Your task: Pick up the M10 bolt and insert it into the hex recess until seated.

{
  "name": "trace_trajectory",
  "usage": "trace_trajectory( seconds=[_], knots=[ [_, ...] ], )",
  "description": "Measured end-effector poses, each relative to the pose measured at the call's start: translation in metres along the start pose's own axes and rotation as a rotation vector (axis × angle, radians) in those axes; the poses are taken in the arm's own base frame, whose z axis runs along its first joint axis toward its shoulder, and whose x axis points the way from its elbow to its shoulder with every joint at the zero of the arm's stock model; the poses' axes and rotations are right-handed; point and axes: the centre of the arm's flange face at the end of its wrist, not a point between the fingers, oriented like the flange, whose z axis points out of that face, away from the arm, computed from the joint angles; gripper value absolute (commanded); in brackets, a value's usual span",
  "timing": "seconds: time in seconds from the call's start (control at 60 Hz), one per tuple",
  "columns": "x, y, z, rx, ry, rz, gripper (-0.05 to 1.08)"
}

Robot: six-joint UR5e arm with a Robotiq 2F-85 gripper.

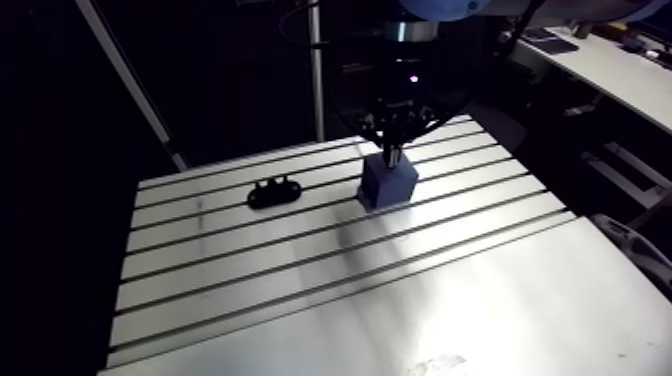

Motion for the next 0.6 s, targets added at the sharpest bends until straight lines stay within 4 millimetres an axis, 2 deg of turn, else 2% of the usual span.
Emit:
trace_trajectory(
  seconds=[0.6],
  knots=[
    [0.0061,0.0024,0.0025,-0.01,0.025,-0.01,1.08]
  ],
)
